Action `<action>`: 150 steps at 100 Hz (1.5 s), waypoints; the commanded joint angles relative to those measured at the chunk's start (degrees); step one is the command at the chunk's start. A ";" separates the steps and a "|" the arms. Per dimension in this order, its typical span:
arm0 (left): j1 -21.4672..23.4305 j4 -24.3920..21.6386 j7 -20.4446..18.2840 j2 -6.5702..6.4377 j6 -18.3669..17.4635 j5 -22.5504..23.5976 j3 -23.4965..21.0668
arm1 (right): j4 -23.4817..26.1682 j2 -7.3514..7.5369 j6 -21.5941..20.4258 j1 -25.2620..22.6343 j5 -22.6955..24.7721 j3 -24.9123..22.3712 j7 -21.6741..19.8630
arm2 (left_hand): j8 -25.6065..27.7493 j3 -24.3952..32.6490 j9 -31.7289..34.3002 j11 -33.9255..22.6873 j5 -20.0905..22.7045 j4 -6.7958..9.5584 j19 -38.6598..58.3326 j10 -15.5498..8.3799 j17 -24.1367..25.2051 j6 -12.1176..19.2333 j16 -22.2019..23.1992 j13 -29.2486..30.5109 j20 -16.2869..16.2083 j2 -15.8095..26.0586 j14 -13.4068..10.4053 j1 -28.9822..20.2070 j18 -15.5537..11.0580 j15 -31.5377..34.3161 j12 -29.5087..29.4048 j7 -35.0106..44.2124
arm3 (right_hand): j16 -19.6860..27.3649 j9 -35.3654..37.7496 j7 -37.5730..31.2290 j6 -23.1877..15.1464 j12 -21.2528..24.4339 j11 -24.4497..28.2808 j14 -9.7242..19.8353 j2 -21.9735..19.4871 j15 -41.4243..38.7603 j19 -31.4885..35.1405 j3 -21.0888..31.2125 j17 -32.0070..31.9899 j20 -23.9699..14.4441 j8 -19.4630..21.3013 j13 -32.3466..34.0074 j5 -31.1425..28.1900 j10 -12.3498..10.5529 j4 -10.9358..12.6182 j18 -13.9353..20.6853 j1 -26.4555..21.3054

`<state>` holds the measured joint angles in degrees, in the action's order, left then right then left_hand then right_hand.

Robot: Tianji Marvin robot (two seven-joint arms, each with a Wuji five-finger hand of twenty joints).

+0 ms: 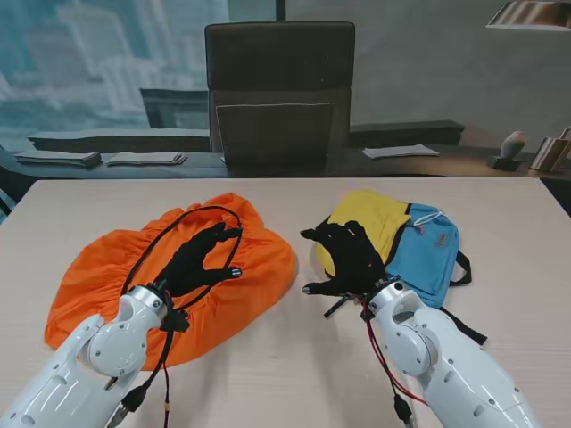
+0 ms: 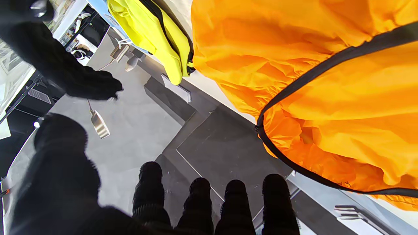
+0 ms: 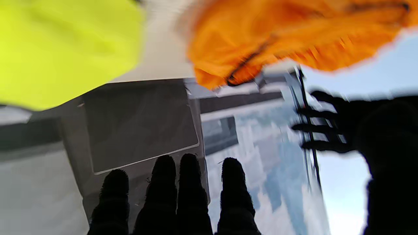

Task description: Fit a rain cover over a backpack

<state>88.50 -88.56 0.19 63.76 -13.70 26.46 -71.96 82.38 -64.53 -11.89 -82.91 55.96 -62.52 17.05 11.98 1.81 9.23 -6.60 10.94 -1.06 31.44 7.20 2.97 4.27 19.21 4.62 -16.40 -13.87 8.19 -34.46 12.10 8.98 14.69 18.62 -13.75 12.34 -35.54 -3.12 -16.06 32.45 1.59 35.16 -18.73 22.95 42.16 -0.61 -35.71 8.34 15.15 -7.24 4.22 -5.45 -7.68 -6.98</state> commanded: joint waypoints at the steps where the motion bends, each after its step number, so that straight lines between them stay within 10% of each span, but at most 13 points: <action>1: 0.99 -0.97 -0.34 -0.09 -0.04 0.31 -0.46 | -2.62 2.29 1.48 1.17 0.59 0.05 0.28 | 0.73 0.00 -0.57 0.49 -1.91 1.34 -1.41 -1.31 0.66 0.10 -0.04 -0.73 0.88 1.48 0.18 0.47 0.46 0.19 0.78 0.59 | -0.20 -2.44 2.74 2.25 -0.13 -0.33 0.03 1.12 1.04 -2.39 1.27 -1.21 -1.22 -1.42 -2.59 2.65 1.92 0.25 -0.41 3.52; 24: 2.16 -1.94 0.32 -0.16 -0.30 1.81 -1.77 | -3.73 4.50 13.17 1.46 10.66 2.41 -3.38 | 0.82 -0.02 -0.46 0.30 -1.98 1.33 -1.53 -1.34 0.65 0.05 -0.02 -0.73 0.87 1.49 0.20 0.43 0.48 0.11 0.86 0.79 | -0.17 -2.41 13.37 5.85 3.05 -8.82 -1.01 1.20 3.65 -3.53 1.72 -2.19 -2.66 2.74 -4.14 2.36 3.47 -0.26 -1.06 3.78; 55: 2.38 -2.00 0.40 -0.30 -0.54 3.10 -2.21 | -12.39 3.40 23.54 9.56 6.87 14.12 -2.65 | 0.72 -0.01 -0.49 0.25 -2.06 1.34 -1.65 -1.32 0.64 -0.01 0.01 -0.75 0.87 1.47 0.21 0.37 0.45 0.06 0.84 0.62 | 0.62 -2.41 9.41 9.36 1.68 -5.54 -5.10 1.12 2.61 -5.66 1.17 2.38 0.90 7.40 -1.19 2.06 6.29 -0.30 -1.92 2.84; 78: 1.99 -1.87 0.19 -0.02 -0.74 0.31 -1.74 | -22.88 0.66 24.41 16.17 1.20 22.05 8.17 | 0.73 0.11 -0.37 0.05 -1.99 1.39 -1.63 -1.41 0.61 -0.02 0.00 -0.78 0.79 1.23 0.31 0.01 0.44 0.01 0.92 0.64 | -3.55 5.11 -6.98 7.05 -4.09 9.38 -6.38 -0.13 -6.09 6.71 -6.80 7.72 5.56 9.12 8.11 -6.52 6.99 1.38 -3.54 -17.86; 82: 1.89 -1.86 0.22 -0.05 -0.89 0.61 -1.67 | -24.46 0.05 24.39 16.72 0.20 22.67 10.44 | 0.71 0.07 -0.31 -0.03 -2.04 1.37 -1.63 -1.33 0.62 -0.04 0.01 -0.74 0.77 1.26 0.30 0.10 0.45 0.02 0.96 0.62 | -4.77 9.68 -9.72 5.98 -5.00 10.82 -7.20 0.38 -8.59 16.38 1.07 6.92 8.37 9.77 12.02 -10.39 6.97 0.31 -3.72 -20.17; 87: 1.85 -1.88 0.08 -0.20 -1.12 1.43 -1.67 | -26.69 -0.81 24.08 17.61 -1.08 23.77 13.32 | 0.68 0.04 -0.28 -0.11 -2.08 1.36 -1.61 -1.33 0.60 -0.06 0.03 -0.72 0.74 1.41 0.31 0.23 0.46 0.05 0.99 0.56 | -6.56 16.27 -11.81 4.90 -5.99 12.37 -8.25 9.91 -12.60 31.67 25.75 5.22 10.91 11.03 17.74 -15.69 7.10 -3.84 -4.02 -17.53; 92: 1.84 -1.92 -0.15 -0.31 -1.18 1.99 -1.66 | -28.20 -1.25 24.36 18.41 -1.66 24.76 14.55 | 0.65 0.07 -0.28 -0.18 -2.06 1.38 -1.56 -1.29 0.59 -0.07 0.04 -0.71 0.70 1.29 0.32 0.13 0.43 0.06 1.02 0.50 | -7.96 22.45 -13.74 3.19 -6.56 13.64 -8.41 11.80 -16.18 42.14 32.78 5.38 10.63 12.03 23.07 -20.92 6.46 -3.77 -4.44 -18.21; 97: 1.87 -2.02 -0.31 -0.34 -1.05 2.03 -1.62 | -30.01 -2.01 24.67 19.03 -2.76 25.45 16.61 | 0.63 0.09 -0.25 -0.25 -2.04 1.39 -1.53 -1.35 0.61 -0.05 0.04 -0.74 0.66 1.20 0.36 0.05 0.46 0.05 1.04 0.47 | -9.12 30.02 -15.68 2.10 -6.83 14.66 -8.94 12.00 -19.88 47.05 35.32 7.99 10.21 13.33 29.30 -28.04 5.88 -3.26 -5.12 -20.60; 104: 1.93 -2.12 -0.35 -0.33 -0.88 1.95 -1.58 | -31.79 -3.07 24.86 19.52 -4.51 25.72 18.54 | 0.66 0.12 -0.21 -0.34 -1.99 1.41 -1.50 -1.37 0.61 -0.10 0.04 -0.73 0.62 1.14 0.34 -0.02 0.45 0.06 1.07 0.52 | -8.94 42.91 -25.53 -1.35 -4.71 14.42 -9.07 16.21 -24.26 49.61 35.23 13.03 9.93 3.02 38.87 -36.12 5.25 -12.61 -6.75 -26.63; 114: 1.90 -2.05 -0.28 -0.41 -0.88 2.71 -1.60 | -35.48 -4.71 24.76 20.44 -6.36 26.03 24.39 | 0.75 0.23 -0.16 -0.49 -1.93 1.44 -1.42 -1.32 0.57 -0.24 0.10 -0.63 0.55 1.06 0.38 -0.20 0.44 0.18 1.12 0.68 | -11.64 58.00 -30.77 -6.24 -3.98 16.83 -10.07 17.61 -32.09 51.96 37.41 20.41 9.07 4.17 51.20 -49.91 5.55 -12.29 -10.18 -30.55; 145: -0.03 -0.30 0.24 -0.68 0.50 6.80 0.02 | -31.26 -3.26 12.53 17.72 -1.92 15.93 37.83 | 0.12 5.09 0.43 -2.35 -2.15 2.41 0.86 -1.41 0.32 0.00 0.16 -0.33 -0.40 -5.97 -0.48 -4.00 -0.25 0.83 0.91 -0.31 | -15.84 58.59 -28.57 -7.97 -12.65 19.43 -10.77 20.12 -38.90 52.24 41.83 19.38 8.55 14.23 51.42 -52.83 7.02 -13.32 -11.95 -30.37; 150: -1.25 0.75 0.76 -0.42 0.37 5.71 1.11 | -28.48 -2.54 10.32 16.14 -0.34 13.28 38.36 | -0.46 13.27 -0.10 -0.43 -2.06 0.36 1.50 -2.44 0.66 0.66 -0.60 -0.48 -0.39 -11.12 -0.99 -3.28 -0.59 0.57 -0.73 -1.39 | -15.82 58.46 -28.45 -7.99 -12.76 19.60 -10.76 20.20 -39.30 52.35 41.97 19.26 8.47 14.43 51.30 -52.88 7.01 -13.42 -12.06 -30.21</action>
<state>88.62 -88.87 1.14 62.78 -13.03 34.26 -71.89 50.59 -68.64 -0.96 -66.14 55.60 -49.01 55.28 12.17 9.90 9.24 -8.46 10.94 -0.96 31.43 7.08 2.97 4.35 19.20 4.63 -16.40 -20.55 8.19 -38.03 12.13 8.99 15.85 18.80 -27.66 69.46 -60.61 -5.76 -27.87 50.51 -9.22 55.96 -53.64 73.92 77.36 19.83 -26.25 20.35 63.59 -56.51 8.44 -17.35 -18.48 -33.04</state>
